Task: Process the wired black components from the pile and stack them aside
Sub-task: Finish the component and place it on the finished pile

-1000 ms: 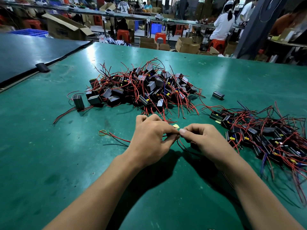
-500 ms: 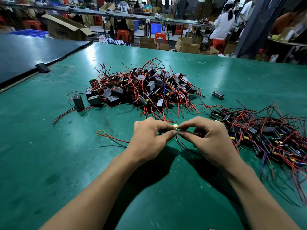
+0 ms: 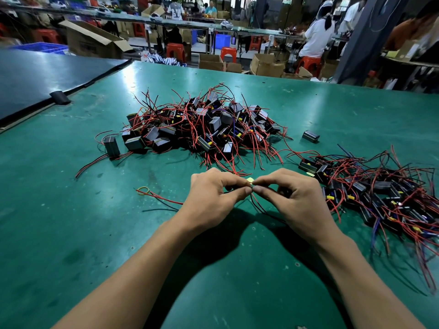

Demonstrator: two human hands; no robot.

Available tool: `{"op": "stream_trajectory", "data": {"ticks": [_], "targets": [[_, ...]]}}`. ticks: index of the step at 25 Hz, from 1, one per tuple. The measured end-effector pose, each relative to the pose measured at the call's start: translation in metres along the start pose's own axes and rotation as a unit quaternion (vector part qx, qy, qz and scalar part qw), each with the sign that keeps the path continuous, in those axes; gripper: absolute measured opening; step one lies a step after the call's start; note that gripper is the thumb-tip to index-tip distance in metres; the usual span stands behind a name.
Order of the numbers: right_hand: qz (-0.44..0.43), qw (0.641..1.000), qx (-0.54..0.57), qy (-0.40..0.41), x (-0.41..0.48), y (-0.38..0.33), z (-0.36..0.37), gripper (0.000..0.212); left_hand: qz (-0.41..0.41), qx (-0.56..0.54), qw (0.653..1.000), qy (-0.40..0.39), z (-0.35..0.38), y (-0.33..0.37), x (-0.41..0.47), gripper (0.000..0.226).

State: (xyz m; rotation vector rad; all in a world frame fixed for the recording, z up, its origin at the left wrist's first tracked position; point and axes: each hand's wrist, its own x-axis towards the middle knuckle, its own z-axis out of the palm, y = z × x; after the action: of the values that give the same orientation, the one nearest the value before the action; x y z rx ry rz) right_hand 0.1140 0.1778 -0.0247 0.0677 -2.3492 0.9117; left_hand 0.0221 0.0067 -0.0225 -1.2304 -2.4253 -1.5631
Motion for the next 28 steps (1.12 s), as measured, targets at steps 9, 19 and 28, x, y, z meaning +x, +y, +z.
{"op": "stream_trajectory", "data": {"ticks": [9,19,28], "targets": [[0.135,0.989,0.056,-0.029,0.000,-0.011,0.000,0.011,0.029,0.034,0.998,0.041,0.003,0.000,-0.002,0.006],[0.264,0.945,0.168,-0.097,0.006,-0.008,-0.010,0.013,0.064,0.161,0.983,0.062,0.005,0.001,-0.001,0.015],[-0.001,0.999,-0.037,-0.038,0.000,0.002,-0.005,0.015,0.048,0.108,0.992,0.054,0.006,-0.006,0.000,0.014]]}}
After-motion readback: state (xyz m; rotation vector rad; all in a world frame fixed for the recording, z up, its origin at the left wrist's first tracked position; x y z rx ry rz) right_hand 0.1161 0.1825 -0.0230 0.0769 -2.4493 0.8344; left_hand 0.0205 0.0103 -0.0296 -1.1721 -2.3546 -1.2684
